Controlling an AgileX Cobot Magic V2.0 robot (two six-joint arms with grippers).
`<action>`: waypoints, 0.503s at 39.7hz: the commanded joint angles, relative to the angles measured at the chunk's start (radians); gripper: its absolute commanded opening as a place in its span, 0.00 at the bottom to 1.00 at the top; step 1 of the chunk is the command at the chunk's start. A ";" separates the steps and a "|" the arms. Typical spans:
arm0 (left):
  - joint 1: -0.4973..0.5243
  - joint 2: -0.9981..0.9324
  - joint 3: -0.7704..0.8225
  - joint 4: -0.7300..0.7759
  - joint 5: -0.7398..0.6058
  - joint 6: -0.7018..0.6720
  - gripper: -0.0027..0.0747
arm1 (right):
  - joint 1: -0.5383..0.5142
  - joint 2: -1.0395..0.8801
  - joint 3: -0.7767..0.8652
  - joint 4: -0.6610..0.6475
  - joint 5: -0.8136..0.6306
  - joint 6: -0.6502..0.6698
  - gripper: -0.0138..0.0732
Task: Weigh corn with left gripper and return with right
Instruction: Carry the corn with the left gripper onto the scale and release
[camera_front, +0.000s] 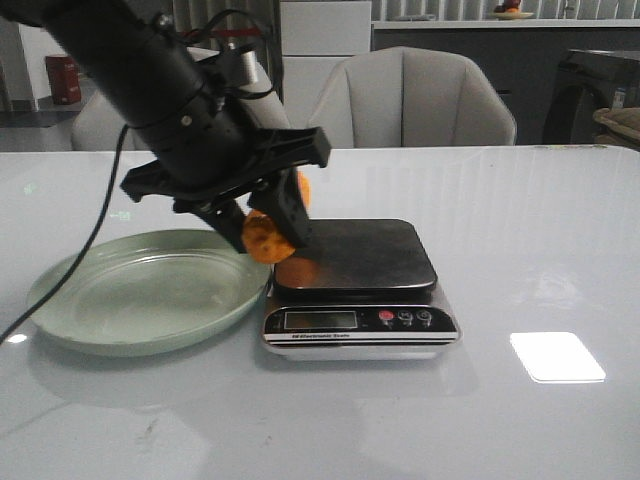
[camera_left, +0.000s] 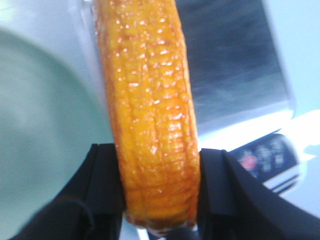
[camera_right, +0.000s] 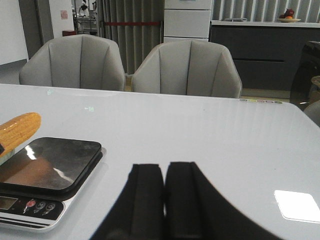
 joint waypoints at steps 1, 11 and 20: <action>-0.029 -0.029 -0.060 -0.057 -0.030 -0.003 0.20 | -0.007 -0.021 0.012 -0.010 -0.082 -0.008 0.34; -0.081 0.045 -0.131 -0.073 -0.035 -0.003 0.21 | -0.007 -0.021 0.012 -0.010 -0.082 -0.008 0.34; -0.087 0.086 -0.151 -0.109 -0.057 -0.003 0.57 | -0.007 -0.021 0.012 -0.010 -0.082 -0.008 0.34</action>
